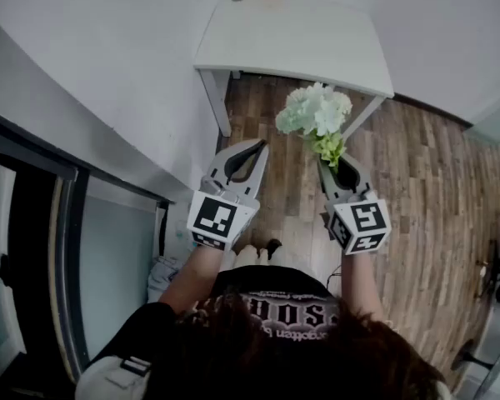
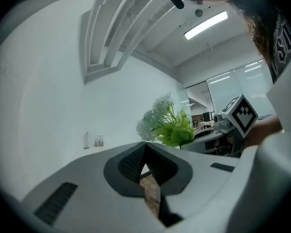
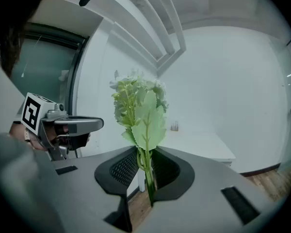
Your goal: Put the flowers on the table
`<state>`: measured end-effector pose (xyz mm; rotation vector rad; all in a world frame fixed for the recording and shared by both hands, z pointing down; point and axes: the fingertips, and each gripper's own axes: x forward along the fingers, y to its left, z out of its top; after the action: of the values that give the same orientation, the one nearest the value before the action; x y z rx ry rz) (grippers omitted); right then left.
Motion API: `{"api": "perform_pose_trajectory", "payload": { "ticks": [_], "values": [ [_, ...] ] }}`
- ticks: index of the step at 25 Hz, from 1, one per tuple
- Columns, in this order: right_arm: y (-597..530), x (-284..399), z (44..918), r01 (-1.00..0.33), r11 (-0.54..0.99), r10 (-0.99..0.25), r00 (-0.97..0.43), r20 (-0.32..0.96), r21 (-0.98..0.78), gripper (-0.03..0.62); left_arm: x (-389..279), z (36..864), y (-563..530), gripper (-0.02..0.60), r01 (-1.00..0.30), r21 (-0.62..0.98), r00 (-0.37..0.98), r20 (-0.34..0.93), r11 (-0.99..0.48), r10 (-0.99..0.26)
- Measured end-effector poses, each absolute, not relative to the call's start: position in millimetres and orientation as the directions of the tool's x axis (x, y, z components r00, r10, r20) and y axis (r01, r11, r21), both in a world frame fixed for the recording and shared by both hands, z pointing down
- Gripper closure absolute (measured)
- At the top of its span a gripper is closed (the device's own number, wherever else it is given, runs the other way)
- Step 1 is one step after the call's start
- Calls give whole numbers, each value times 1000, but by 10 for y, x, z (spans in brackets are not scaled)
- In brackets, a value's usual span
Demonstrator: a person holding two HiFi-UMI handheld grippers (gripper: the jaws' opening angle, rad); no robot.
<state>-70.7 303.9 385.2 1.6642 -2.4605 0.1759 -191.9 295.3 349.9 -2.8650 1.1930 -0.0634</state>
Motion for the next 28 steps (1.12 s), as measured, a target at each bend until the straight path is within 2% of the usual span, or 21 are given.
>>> {"api": "perform_pose_trajectory", "payload": {
  "ticks": [18, 28],
  "values": [
    [2935, -652, 3951, -927, 374, -915, -364, 172, 31, 500, -1853, 3707, 2852, 583, -703, -55, 709, 19, -709, -705],
    [2557, -40, 3791, -937, 350, -924, -345, 166, 4, 500, -1290, 3537, 2470, 583, -689, -60, 722, 32, -722, -691]
  ]
}}
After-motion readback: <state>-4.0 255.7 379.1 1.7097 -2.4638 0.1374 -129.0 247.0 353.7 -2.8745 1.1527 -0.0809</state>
